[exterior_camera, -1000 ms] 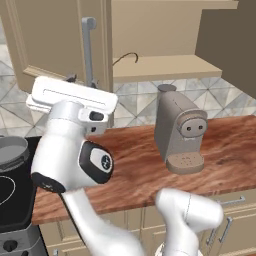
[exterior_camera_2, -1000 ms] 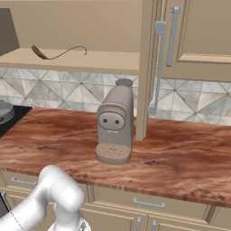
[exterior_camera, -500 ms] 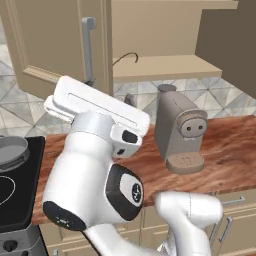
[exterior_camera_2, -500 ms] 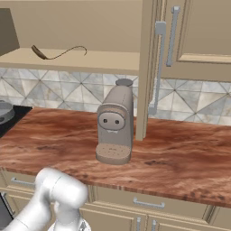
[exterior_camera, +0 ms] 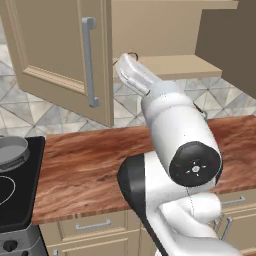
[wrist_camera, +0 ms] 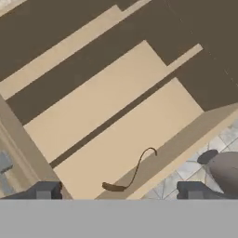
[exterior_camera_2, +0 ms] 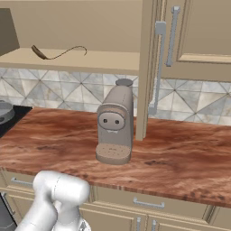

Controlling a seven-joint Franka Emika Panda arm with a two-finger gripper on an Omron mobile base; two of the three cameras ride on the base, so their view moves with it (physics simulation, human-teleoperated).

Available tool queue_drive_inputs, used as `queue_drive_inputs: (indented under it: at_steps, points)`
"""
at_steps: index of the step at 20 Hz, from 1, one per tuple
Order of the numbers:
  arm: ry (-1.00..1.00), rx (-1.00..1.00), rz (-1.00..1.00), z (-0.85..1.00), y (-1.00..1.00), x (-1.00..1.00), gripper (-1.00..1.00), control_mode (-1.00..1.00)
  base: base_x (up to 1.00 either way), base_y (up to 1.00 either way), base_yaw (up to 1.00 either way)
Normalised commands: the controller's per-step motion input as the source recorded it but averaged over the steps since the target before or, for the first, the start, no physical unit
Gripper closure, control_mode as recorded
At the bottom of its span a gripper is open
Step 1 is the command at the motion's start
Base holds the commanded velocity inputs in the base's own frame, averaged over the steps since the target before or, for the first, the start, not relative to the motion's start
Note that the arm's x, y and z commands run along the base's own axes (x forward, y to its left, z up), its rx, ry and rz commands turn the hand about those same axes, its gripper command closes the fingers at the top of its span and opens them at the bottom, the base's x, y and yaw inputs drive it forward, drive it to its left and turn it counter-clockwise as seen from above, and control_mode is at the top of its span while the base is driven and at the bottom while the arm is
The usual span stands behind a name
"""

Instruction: Open the cabinet and move the ladle to the pot. Then close the cabinet.

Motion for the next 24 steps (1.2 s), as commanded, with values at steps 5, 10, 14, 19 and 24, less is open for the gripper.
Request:
queue_drive_inputs:
  at_steps: [5, 10, 14, 19, 24]
  points:
    - [0.32, 0.24, 0.38, -0.03, -0.19, 0.42, -1.00, -1.00, 0.00, 0.00, 0.00]
    - [0.17, 0.09, 0.31, -0.16, 0.00, 0.64, -1.00, -1.00, 0.00, 0.00, 0.00]
    - [0.20, 0.22, 0.28, -0.26, 0.00, 0.66, -1.00, -1.00, 0.00, 0.00, 0.00]
    - [0.12, 0.32, 0.21, -0.31, 0.00, 0.56, -1.00, -1.00, 0.00, 0.00, 0.00]
    - [0.05, 0.14, 0.04, -0.35, 0.28, 0.36, -1.00, -1.00, 0.00, 0.00, 0.00]
